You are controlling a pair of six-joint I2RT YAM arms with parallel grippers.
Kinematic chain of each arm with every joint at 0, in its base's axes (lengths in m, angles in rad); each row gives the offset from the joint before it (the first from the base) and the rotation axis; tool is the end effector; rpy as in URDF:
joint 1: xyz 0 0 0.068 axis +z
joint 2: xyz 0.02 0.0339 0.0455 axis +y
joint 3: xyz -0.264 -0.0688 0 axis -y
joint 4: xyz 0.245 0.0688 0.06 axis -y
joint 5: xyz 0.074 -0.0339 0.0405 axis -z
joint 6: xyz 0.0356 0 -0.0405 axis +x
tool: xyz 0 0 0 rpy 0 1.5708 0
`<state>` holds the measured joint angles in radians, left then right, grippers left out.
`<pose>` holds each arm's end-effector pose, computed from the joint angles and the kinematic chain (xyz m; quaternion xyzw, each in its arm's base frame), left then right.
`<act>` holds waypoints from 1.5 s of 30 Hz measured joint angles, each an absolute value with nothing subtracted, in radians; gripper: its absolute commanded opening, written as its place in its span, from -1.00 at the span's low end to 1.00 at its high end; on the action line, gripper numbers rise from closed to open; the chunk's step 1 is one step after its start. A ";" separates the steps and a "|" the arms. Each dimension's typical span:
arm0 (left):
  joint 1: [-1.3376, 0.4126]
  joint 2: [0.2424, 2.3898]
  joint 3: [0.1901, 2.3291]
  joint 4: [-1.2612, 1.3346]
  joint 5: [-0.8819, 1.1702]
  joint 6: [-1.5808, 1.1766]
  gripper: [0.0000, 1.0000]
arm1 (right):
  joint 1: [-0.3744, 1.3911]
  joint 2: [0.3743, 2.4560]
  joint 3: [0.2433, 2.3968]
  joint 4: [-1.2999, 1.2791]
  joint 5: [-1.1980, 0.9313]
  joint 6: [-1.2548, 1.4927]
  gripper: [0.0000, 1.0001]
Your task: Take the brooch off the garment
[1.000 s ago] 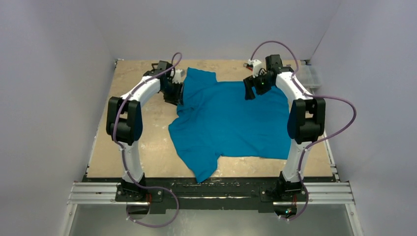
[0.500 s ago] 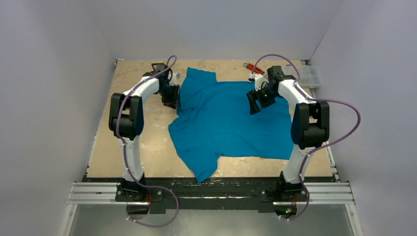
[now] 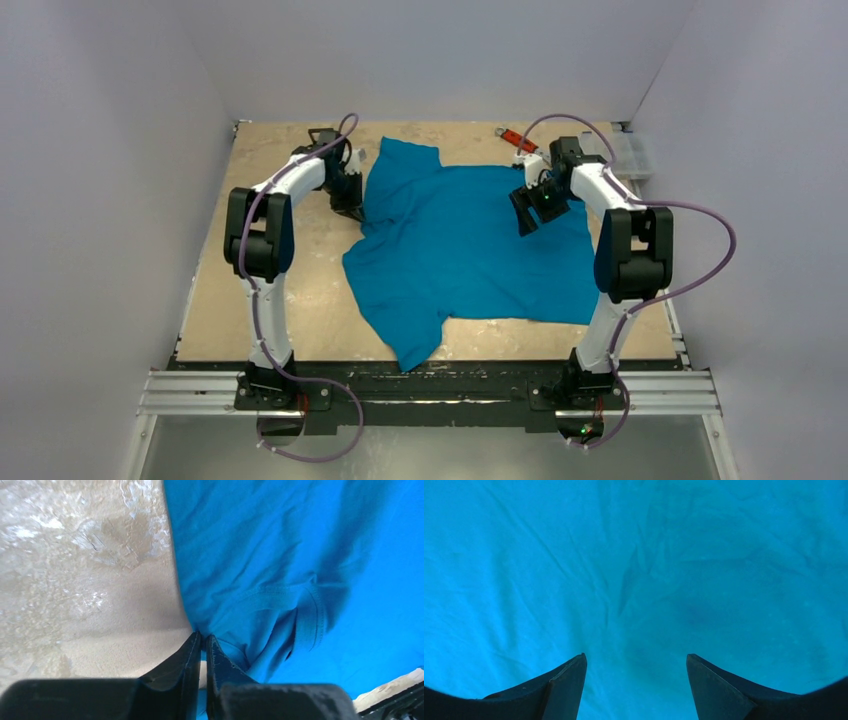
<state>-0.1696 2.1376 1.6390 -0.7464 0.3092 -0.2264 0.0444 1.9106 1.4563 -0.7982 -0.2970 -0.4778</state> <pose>0.4320 -0.0850 0.1695 -0.0027 0.9753 -0.1805 0.1272 0.3874 0.0276 0.2062 -0.2747 0.9373 0.1090 0.1845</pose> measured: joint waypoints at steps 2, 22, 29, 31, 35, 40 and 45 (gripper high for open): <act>-0.170 2.138 1.655 -0.757 0.301 -0.227 -1.00 | 0.044 1.911 1.438 -0.797 -0.271 -0.488 0.51; -0.172 2.167 1.862 -0.851 -0.003 -0.075 -1.00 | -0.004 1.951 1.366 -0.786 -0.158 -0.547 0.47; -0.173 2.248 1.964 -0.859 -0.059 0.043 -0.54 | -0.023 1.951 1.366 -0.778 -0.157 -0.559 0.47; -0.173 2.269 1.975 -0.862 -0.067 0.067 -0.13 | -0.023 1.951 1.367 -0.779 -0.157 -0.560 0.47; -0.167 2.242 1.916 -0.828 -0.071 0.091 0.17 | -0.026 1.951 1.371 -0.791 -0.167 -0.566 0.48; -0.150 1.976 1.599 -0.716 0.044 0.138 0.20 | -0.033 1.947 1.374 -0.826 -0.184 -0.577 0.51; -0.207 1.669 1.386 -0.678 0.142 0.296 0.20 | -0.041 1.900 1.374 -0.886 -0.205 -0.589 0.59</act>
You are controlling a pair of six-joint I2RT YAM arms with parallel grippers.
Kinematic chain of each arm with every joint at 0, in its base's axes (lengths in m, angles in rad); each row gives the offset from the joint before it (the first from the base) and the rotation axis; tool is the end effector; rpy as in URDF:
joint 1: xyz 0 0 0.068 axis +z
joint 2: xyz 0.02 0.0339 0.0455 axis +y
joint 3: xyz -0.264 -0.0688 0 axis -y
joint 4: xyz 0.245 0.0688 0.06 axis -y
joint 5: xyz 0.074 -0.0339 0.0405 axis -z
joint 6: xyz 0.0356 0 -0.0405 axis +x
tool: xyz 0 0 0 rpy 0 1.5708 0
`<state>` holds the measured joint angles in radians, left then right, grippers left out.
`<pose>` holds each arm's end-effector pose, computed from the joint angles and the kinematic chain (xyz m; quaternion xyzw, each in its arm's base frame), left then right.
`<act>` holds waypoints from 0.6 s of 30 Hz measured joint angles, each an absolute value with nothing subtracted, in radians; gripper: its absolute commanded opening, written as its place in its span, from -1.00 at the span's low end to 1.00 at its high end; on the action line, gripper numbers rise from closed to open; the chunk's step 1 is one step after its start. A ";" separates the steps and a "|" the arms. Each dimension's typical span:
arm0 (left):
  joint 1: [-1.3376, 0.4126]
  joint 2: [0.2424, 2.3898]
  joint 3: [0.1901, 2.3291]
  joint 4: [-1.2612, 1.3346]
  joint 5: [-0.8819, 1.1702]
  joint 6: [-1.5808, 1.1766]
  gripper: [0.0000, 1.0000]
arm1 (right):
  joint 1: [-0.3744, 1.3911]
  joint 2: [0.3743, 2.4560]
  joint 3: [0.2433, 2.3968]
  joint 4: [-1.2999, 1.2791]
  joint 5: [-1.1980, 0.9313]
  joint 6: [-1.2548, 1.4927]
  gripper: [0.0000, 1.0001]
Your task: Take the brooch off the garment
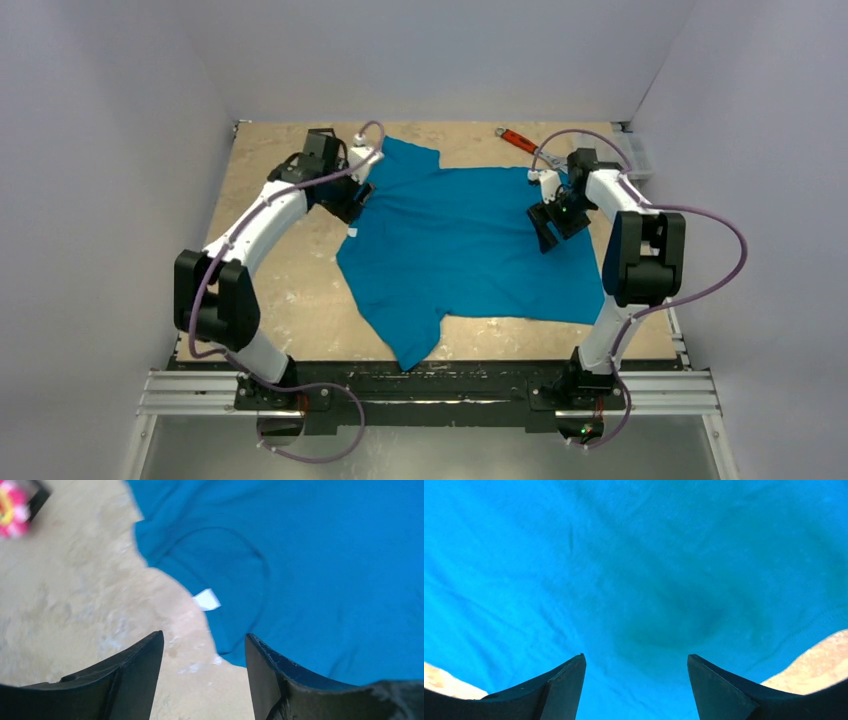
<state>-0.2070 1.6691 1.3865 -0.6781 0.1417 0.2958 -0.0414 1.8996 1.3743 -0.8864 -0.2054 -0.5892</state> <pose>0.3518 -0.0790 0.2760 0.2573 0.9162 -0.0542 0.3023 0.3645 -0.0078 0.1849 -0.2761 0.9524 0.0726 0.1068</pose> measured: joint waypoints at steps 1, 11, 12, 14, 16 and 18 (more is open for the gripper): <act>-0.253 1.637 1.358 -0.666 0.150 0.322 0.20 | -0.045 1.884 1.374 -0.897 -0.208 -0.592 0.59; -0.643 1.604 1.072 -0.608 0.116 0.449 0.12 | -0.139 1.812 1.309 -0.933 -0.213 -0.628 0.60; -0.662 1.610 1.058 -0.603 0.107 0.449 0.10 | -0.146 1.810 1.293 -0.934 -0.208 -0.631 0.59; -0.696 1.623 1.033 -0.588 0.091 0.449 0.08 | -0.156 1.810 1.257 -0.932 -0.196 -0.638 0.58; -0.719 1.634 1.008 -0.576 0.080 0.448 0.04 | -0.159 1.810 1.220 -0.923 -0.188 -0.646 0.58; -0.737 1.637 0.969 -0.566 0.073 0.447 -0.01 | -0.158 1.810 1.185 -0.911 -0.173 -0.653 0.58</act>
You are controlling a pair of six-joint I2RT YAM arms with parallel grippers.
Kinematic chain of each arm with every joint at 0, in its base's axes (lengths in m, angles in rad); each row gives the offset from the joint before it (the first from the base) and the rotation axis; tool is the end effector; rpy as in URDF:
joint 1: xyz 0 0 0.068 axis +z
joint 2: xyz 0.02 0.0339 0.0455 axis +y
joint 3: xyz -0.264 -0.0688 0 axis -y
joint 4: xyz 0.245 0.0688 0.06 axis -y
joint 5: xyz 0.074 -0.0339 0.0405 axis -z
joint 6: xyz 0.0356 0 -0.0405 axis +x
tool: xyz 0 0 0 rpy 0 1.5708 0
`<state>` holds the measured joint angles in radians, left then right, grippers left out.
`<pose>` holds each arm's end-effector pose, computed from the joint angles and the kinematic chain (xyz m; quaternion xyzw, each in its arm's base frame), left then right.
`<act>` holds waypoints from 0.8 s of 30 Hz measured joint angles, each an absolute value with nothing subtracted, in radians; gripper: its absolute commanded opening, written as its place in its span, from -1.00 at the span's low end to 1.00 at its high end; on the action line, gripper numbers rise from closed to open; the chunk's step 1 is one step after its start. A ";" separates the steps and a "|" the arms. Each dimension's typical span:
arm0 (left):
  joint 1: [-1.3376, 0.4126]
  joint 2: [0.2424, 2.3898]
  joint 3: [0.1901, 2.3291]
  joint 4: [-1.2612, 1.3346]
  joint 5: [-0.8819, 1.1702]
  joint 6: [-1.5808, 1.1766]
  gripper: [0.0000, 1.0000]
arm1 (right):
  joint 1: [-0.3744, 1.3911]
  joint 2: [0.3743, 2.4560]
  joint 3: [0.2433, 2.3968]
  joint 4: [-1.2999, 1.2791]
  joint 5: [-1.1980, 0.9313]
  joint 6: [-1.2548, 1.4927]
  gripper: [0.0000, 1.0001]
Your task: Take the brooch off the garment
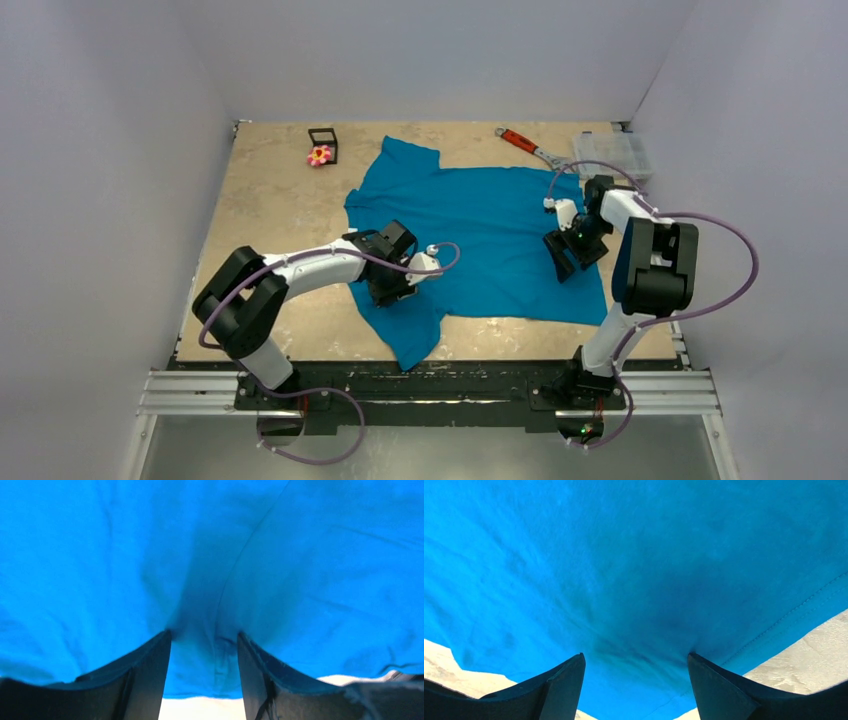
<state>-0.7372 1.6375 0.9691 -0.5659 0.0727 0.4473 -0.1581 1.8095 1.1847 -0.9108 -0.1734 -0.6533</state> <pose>0.2227 -0.2057 0.1688 0.5550 0.8140 -0.0596 0.1604 0.3170 -0.0443 0.1664 -0.2456 0.9653 0.0726 0.0503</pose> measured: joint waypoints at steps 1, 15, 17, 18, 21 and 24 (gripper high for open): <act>-0.744 1.637 0.951 -0.566 0.069 0.448 -0.02 | -0.158 1.809 1.170 -0.905 -0.171 -0.657 0.57; -0.851 1.567 0.866 -0.582 0.059 0.445 -0.05 | -0.157 1.725 1.052 -0.827 -0.097 -0.719 0.58; -0.863 1.560 0.859 -0.583 0.058 0.442 -0.01 | -0.157 1.721 1.048 -0.826 -0.094 -0.723 0.58; -0.866 1.560 0.859 -0.585 0.056 0.438 0.02 | -0.157 1.719 1.045 -0.826 -0.094 -0.725 0.59; -0.865 1.560 0.863 -0.591 0.054 0.421 0.13 | -0.157 1.718 1.049 -0.836 -0.097 -0.727 0.64; -0.847 1.557 0.887 -0.647 0.076 0.382 0.49 | -0.158 1.718 1.082 -0.880 -0.129 -0.726 0.92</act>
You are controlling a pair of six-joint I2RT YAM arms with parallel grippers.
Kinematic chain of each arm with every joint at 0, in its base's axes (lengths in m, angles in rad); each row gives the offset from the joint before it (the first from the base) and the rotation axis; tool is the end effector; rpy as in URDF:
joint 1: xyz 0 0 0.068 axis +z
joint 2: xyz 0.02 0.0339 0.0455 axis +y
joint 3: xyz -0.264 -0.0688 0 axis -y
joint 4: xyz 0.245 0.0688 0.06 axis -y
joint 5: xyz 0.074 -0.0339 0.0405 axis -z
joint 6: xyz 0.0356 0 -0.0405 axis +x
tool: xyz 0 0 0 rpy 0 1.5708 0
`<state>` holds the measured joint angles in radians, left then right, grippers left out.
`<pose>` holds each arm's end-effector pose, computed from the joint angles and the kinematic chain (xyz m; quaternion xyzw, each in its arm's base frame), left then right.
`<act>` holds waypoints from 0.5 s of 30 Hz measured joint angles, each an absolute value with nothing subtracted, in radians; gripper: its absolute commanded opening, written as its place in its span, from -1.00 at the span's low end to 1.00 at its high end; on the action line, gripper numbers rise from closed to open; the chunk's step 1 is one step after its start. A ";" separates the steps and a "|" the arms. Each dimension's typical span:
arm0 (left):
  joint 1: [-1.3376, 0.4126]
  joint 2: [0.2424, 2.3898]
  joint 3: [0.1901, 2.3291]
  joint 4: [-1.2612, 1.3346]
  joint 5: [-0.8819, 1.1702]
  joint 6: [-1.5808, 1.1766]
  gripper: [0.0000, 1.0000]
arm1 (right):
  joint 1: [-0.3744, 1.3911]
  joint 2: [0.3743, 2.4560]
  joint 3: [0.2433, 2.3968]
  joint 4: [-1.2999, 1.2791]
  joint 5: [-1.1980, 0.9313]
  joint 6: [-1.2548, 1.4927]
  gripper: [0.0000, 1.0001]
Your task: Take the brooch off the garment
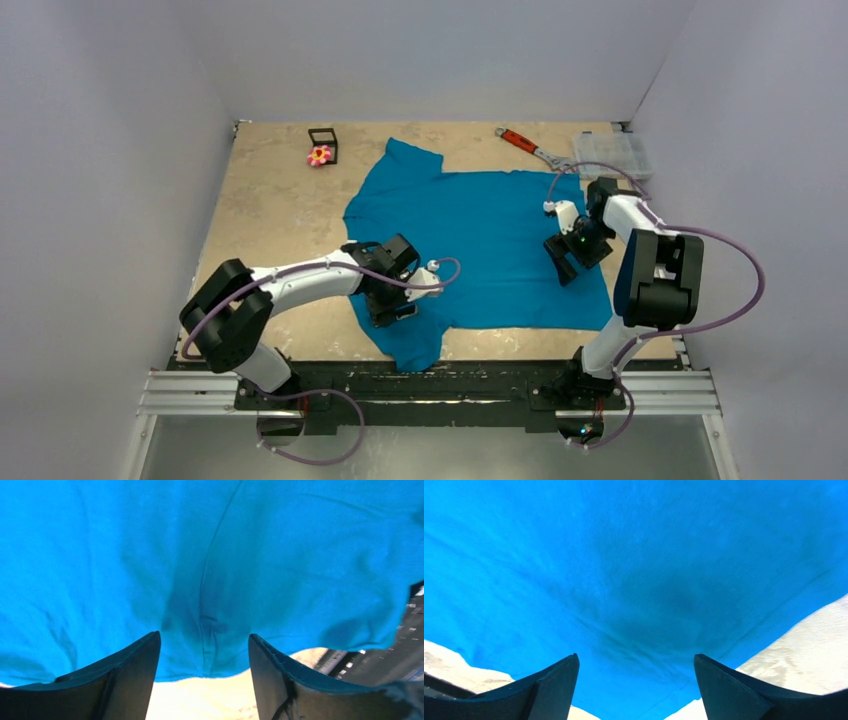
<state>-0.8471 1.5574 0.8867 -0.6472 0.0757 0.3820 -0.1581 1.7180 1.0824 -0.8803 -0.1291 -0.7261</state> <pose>0.1788 -0.2064 0.1662 0.5755 0.8072 -0.0656 0.1140 0.2945 -0.0423 0.1683 -0.2812 0.9571 0.0466 0.0523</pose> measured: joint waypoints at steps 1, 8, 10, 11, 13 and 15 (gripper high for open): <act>-0.837 1.551 0.902 -0.671 0.087 0.369 0.72 | -0.158 1.718 1.105 -0.898 -0.147 -0.725 0.97; -0.649 1.352 1.090 -0.765 0.210 0.270 1.00 | -0.158 1.645 1.371 -0.956 -0.334 -0.679 0.98; -0.565 1.303 1.159 -0.767 0.239 0.246 1.00 | -0.158 1.615 1.443 -0.955 -0.382 -0.653 0.98; -0.516 1.280 1.190 -0.768 0.255 0.234 1.00 | -0.158 1.600 1.479 -0.952 -0.406 -0.638 0.98; -0.407 1.236 1.237 -0.770 0.295 0.198 1.00 | -0.158 1.577 1.533 -0.942 -0.442 -0.603 0.98; -0.295 1.208 1.270 -0.784 0.339 0.159 1.00 | -0.159 1.555 1.568 -0.916 -0.471 -0.556 0.98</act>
<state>-0.2955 1.2083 1.2701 -0.7837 0.3393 0.1593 -0.1585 1.5547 1.5677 -0.9165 -0.4706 -0.5556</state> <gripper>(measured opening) 0.998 0.987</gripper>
